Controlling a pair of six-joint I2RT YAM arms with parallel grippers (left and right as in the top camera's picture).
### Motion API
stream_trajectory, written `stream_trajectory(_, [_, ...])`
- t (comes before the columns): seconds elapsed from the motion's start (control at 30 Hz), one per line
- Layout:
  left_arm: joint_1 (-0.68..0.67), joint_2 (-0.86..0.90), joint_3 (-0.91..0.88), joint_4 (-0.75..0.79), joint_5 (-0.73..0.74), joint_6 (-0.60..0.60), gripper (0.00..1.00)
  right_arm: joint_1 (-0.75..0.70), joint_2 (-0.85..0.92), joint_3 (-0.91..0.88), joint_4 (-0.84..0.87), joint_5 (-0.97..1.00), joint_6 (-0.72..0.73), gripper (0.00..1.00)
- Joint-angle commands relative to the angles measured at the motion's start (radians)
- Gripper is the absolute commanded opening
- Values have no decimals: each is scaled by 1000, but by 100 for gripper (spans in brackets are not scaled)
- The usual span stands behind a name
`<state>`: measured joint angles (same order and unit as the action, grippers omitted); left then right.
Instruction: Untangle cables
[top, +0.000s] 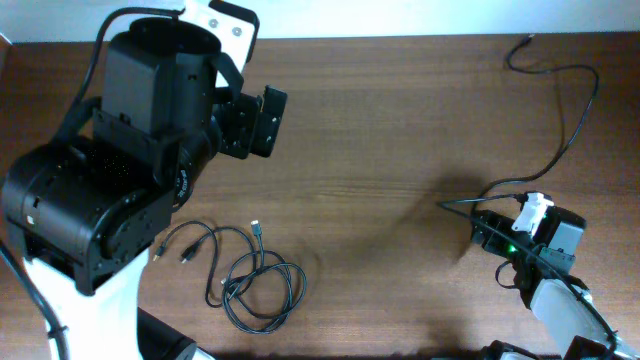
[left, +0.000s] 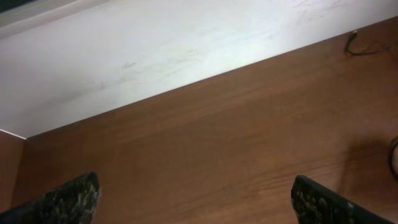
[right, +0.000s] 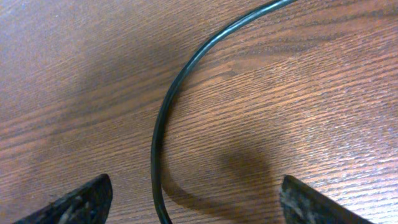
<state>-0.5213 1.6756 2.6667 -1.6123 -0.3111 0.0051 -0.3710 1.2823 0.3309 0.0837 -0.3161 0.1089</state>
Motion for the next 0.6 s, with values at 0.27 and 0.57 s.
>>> stream_trajectory(0.27, [1, -3, 3, 19, -4, 60, 99, 270, 5, 19, 19, -53, -390, 98])
stream_trajectory(0.57, [1, -3, 3, 24, -4, 80, 99, 272, 91, 19, -5, 334, -264, 82])
